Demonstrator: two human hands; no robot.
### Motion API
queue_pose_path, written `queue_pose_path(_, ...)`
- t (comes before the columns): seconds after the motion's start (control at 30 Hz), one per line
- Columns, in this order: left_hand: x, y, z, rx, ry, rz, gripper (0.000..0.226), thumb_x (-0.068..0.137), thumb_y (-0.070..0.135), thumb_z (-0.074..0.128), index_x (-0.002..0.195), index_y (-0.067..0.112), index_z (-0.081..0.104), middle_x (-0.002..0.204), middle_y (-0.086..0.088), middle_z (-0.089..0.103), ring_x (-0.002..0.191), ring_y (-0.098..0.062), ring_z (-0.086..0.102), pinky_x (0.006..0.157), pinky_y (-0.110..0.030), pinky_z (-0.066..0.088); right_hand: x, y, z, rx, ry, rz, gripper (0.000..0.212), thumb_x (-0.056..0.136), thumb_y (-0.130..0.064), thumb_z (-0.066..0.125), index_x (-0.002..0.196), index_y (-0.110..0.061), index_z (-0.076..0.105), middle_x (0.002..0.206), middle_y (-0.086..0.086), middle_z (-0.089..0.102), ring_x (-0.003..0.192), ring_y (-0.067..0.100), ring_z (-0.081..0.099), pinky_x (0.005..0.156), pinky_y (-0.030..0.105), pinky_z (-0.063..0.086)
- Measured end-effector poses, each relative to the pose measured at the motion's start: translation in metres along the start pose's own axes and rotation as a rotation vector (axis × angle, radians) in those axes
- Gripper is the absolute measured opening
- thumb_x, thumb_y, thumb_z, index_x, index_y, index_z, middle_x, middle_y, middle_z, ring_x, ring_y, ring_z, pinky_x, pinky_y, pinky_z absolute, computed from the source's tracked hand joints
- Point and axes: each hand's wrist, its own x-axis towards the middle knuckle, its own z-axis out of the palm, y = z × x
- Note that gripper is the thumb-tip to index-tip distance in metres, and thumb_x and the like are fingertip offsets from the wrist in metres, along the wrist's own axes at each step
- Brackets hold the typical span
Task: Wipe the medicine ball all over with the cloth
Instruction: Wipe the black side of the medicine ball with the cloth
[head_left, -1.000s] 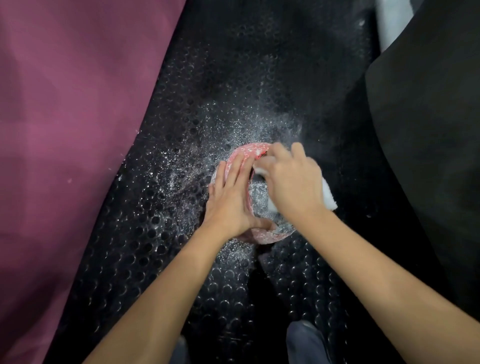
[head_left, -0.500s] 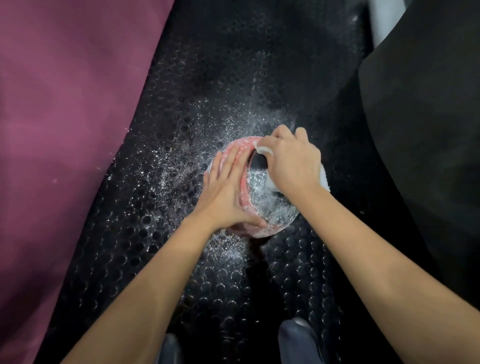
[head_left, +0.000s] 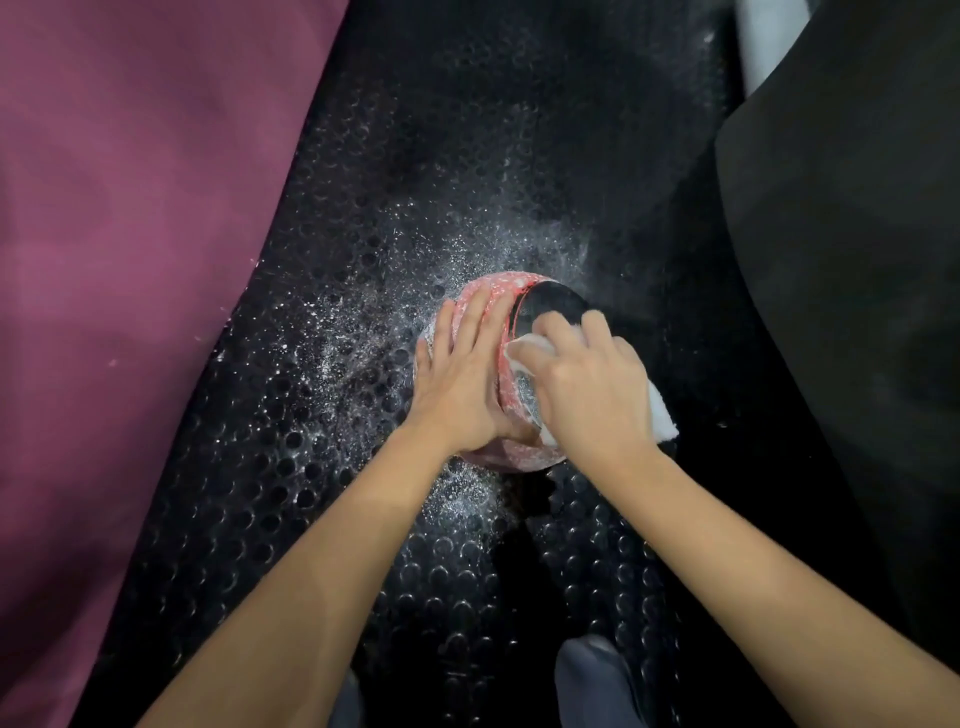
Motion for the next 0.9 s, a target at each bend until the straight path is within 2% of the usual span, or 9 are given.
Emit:
queue_pose_path(0.13, 0.002, 0.003, 0.002, 0.009, 0.005, -0.016, 0.140, 0.060, 0.040, 0.088, 0.151, 0.033, -0.017, 0.159, 0.011, -0.023, 0.146, -0.022, -0.024, 0.115, -0.059, -0.005, 0.021, 0.002, 0.001, 0.035, 0.059, 0.075, 0.015, 0.067, -0.006, 0.073, 0.075, -0.018, 0.070, 0.080, 0.003, 0.060, 0.070, 0.029, 0.052, 0.050, 0.029, 0.029)
queue_pose_path(0.2, 0.004, 0.000, 0.002, 0.013, 0.020, -0.020, 0.139, 0.060, 0.040, 0.088, 0.151, 0.034, -0.017, 0.160, 0.012, -0.021, 0.146, -0.021, -0.023, 0.117, -0.060, -0.002, 0.009, -0.001, 0.004, 0.004, 0.048, 0.043, 0.011, 0.073, -0.009, 0.063, 0.075, -0.018, 0.068, 0.081, 0.002, 0.059, 0.071, 0.027, 0.051, 0.051, 0.030, 0.027)
queue_pose_path(0.27, 0.002, -0.002, 0.003, 0.012, 0.028, -0.017, 0.139, 0.060, 0.041, 0.087, 0.151, 0.035, -0.018, 0.159, 0.013, -0.022, 0.146, -0.021, -0.023, 0.117, -0.060, -0.002, -0.003, -0.002, 0.004, -0.037, 0.060, -0.005, 0.017, 0.076, -0.014, 0.051, 0.075, -0.020, 0.067, 0.083, -0.001, 0.058, 0.072, 0.025, 0.049, 0.052, 0.030, 0.028)
queue_pose_path(0.4, -0.001, 0.002, 0.007, 0.012, 0.023, -0.021, 0.144, 0.057, 0.045, 0.089, 0.150, 0.035, -0.020, 0.158, 0.012, -0.025, 0.145, -0.023, -0.025, 0.114, -0.059, -0.006, 0.018, 0.003, 0.003, 0.001, 0.094, 0.049, 0.011, 0.071, -0.008, 0.070, 0.072, -0.018, 0.068, 0.080, 0.002, 0.059, 0.071, 0.028, 0.051, 0.052, 0.029, 0.028)
queue_pose_path(0.53, -0.002, 0.000, 0.008, 0.025, 0.031, -0.022, 0.141, 0.060, 0.043, 0.088, 0.150, 0.034, -0.020, 0.158, 0.012, -0.026, 0.145, -0.021, -0.026, 0.117, -0.060, -0.004, -0.004, -0.001, 0.007, -0.054, 0.079, 0.005, 0.014, 0.076, -0.011, 0.056, 0.077, -0.021, 0.066, 0.083, 0.000, 0.058, 0.071, 0.024, 0.049, 0.051, 0.030, 0.028)
queue_pose_path(0.6, -0.004, 0.002, 0.008, 0.034, 0.028, -0.020, 0.141, 0.060, 0.043, 0.088, 0.150, 0.033, -0.020, 0.158, 0.011, -0.027, 0.145, -0.021, -0.027, 0.117, -0.058, -0.006, -0.005, 0.003, 0.005, -0.050, 0.074, -0.028, 0.012, 0.074, -0.010, 0.063, 0.078, -0.020, 0.068, 0.083, 0.000, 0.058, 0.071, 0.025, 0.049, 0.051, 0.030, 0.028)
queue_pose_path(0.7, -0.004, 0.005, 0.009, 0.022, 0.022, -0.034, 0.142, 0.059, 0.043, 0.088, 0.150, 0.033, -0.021, 0.158, 0.010, -0.027, 0.145, -0.023, -0.027, 0.115, -0.056, -0.008, 0.017, 0.005, 0.003, 0.022, 0.087, 0.049, 0.013, 0.073, -0.006, 0.066, 0.076, -0.018, 0.070, 0.081, 0.002, 0.059, 0.071, 0.028, 0.050, 0.052, 0.029, 0.026)
queue_pose_path(0.77, -0.003, 0.003, 0.008, 0.014, 0.031, -0.037, 0.141, 0.060, 0.042, 0.088, 0.150, 0.034, -0.020, 0.158, 0.010, -0.026, 0.145, -0.023, -0.026, 0.115, -0.057, -0.007, 0.013, 0.001, 0.004, 0.045, 0.087, 0.077, 0.013, 0.074, -0.006, 0.062, 0.077, -0.017, 0.068, 0.083, 0.003, 0.060, 0.072, 0.028, 0.050, 0.051, 0.029, 0.028)
queue_pose_path(0.9, -0.005, -0.004, 0.008, -0.008, 0.053, -0.019, 0.139, 0.061, 0.039, 0.088, 0.150, 0.035, -0.019, 0.158, 0.012, -0.025, 0.145, -0.021, -0.025, 0.118, -0.057, -0.005, -0.008, -0.005, 0.005, 0.021, 0.080, -0.006, 0.025, 0.078, -0.014, 0.045, 0.081, -0.021, 0.068, 0.086, 0.000, 0.060, 0.072, 0.025, 0.049, 0.050, 0.030, 0.032)
